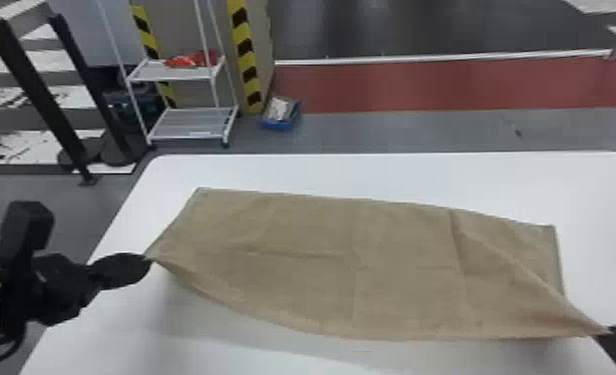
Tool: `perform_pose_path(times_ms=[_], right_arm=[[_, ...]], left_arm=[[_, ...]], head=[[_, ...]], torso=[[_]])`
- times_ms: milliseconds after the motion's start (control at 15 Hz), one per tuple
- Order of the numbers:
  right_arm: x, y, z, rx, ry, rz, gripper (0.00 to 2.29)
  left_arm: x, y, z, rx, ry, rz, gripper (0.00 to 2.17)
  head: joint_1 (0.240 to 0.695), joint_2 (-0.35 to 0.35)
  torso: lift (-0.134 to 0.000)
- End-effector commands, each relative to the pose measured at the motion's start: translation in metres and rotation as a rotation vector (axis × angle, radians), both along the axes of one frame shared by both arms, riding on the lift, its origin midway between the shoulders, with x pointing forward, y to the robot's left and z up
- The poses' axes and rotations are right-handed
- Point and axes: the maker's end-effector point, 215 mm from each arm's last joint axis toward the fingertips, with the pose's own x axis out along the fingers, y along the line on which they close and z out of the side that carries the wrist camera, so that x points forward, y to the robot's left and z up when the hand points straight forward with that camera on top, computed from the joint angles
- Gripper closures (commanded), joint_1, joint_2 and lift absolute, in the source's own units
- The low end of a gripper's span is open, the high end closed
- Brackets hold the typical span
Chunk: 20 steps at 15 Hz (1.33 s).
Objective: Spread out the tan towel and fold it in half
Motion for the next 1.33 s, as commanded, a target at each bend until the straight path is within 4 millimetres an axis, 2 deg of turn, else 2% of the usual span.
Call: perform_pose_path(times_ms=[0, 133, 267, 467, 533, 600, 667, 800, 867, 933, 1000, 1267], right_arm=[[0.0, -0.012, 0.002, -0.013, 0.001, -0.005, 1.65], [0.011, -0.016, 0.006, -0.009, -0.005, -0.001, 1.65], [0.012, -0.011, 0.001, -0.03, 0.004, 0.068, 1.65], [0.011, -0.012, -0.026, -0.183, 0.038, 0.164, 1.64], [0.008, -0.013, -0.031, -0.198, 0.055, 0.183, 1.54], [0.005, -0.018, -0.036, -0.218, 0.07, 0.184, 1.15], [0.005, -0.022, -0.037, -0.227, 0.074, 0.182, 1.13], [0.003, -0.023, -0.039, -0.23, 0.081, 0.182, 1.12], [0.0, -0.022, -0.042, -0.229, 0.093, 0.191, 0.99], [-0.005, -0.018, -0.044, -0.229, 0.105, 0.211, 0.72], [-0.009, -0.017, -0.046, -0.234, 0.12, 0.225, 0.64], [-0.015, -0.021, -0.05, -0.28, 0.126, 0.247, 0.64]], left_arm=[[-0.004, 0.013, 0.005, 0.038, 0.015, -0.006, 1.44], [-0.003, 0.02, 0.003, 0.057, 0.028, -0.002, 1.44], [-0.007, 0.024, -0.009, 0.069, 0.063, -0.022, 1.43], [-0.01, 0.03, -0.026, 0.124, 0.084, -0.079, 1.43], [-0.015, 0.029, -0.029, 0.138, 0.094, -0.111, 1.41], [-0.019, 0.031, -0.031, 0.159, 0.095, -0.125, 1.23], [-0.022, 0.031, -0.033, 0.165, 0.1, -0.135, 1.13], [-0.023, 0.026, -0.035, 0.174, 0.095, -0.157, 1.13], [-0.023, 0.024, -0.036, 0.174, 0.095, -0.159, 1.12], [-0.024, 0.023, -0.037, 0.177, 0.097, -0.16, 0.87], [-0.026, 0.024, -0.039, 0.178, 0.102, -0.161, 0.73], [-0.033, 0.019, -0.048, 0.199, 0.113, -0.185, 0.74]], head=[[0.695, 0.12], [0.695, 0.121], [0.695, 0.126], [0.695, 0.138], [0.695, 0.14], [0.695, 0.145], [0.695, 0.146], [0.695, 0.142], [0.695, 0.138], [0.695, 0.135], [0.695, 0.133], [0.695, 0.134]], torso=[[-0.124], [-0.124], [-0.124], [-0.124], [-0.124], [-0.124], [-0.124], [-0.124], [-0.124], [-0.124], [-0.124], [-0.124]])
